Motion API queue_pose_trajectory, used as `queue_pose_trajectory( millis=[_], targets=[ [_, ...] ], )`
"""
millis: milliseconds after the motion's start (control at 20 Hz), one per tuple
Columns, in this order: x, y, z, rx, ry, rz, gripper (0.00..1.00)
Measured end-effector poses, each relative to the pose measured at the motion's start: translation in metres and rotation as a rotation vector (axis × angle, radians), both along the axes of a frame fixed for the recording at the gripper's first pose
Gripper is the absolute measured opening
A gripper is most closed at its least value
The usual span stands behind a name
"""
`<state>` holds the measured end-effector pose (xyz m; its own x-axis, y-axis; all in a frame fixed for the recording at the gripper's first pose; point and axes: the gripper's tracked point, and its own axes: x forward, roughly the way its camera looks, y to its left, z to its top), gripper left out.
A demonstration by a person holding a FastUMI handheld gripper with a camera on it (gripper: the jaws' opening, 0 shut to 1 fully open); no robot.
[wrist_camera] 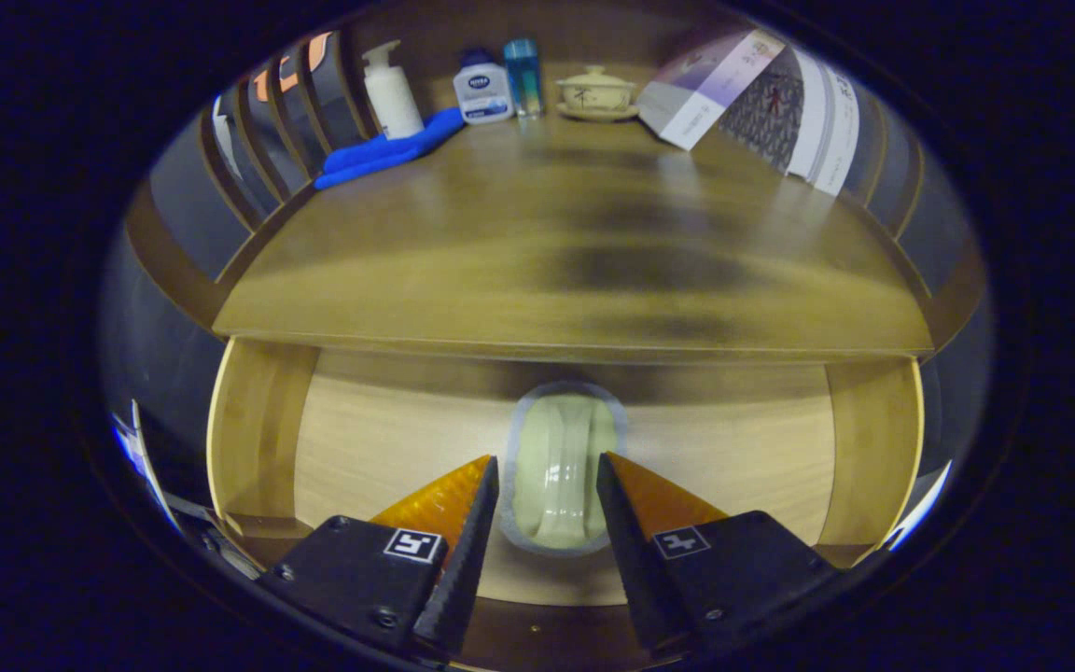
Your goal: Pull open the drawer, take out the items inside it, and place them on the countertop above the cabinet.
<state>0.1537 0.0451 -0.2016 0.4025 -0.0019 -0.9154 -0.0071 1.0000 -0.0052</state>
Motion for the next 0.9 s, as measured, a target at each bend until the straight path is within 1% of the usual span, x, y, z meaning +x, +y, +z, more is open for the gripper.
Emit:
queue_pose_trajectory(
  millis=[100,250,350,600,900],
  targets=[
    [0.000,0.001,-0.004,-0.012,0.012,-0.001,0.66],
    [0.001,-0.008,-0.005,-0.041,0.020,-0.028,0.47],
    [-0.002,-0.009,-0.004,-0.032,0.028,-0.033,0.24],
    [-0.016,-0.005,0.005,0.024,0.009,-0.031,0.22],
    [-0.039,0.002,0.048,0.089,-0.067,0.006,0.22]
  ],
)
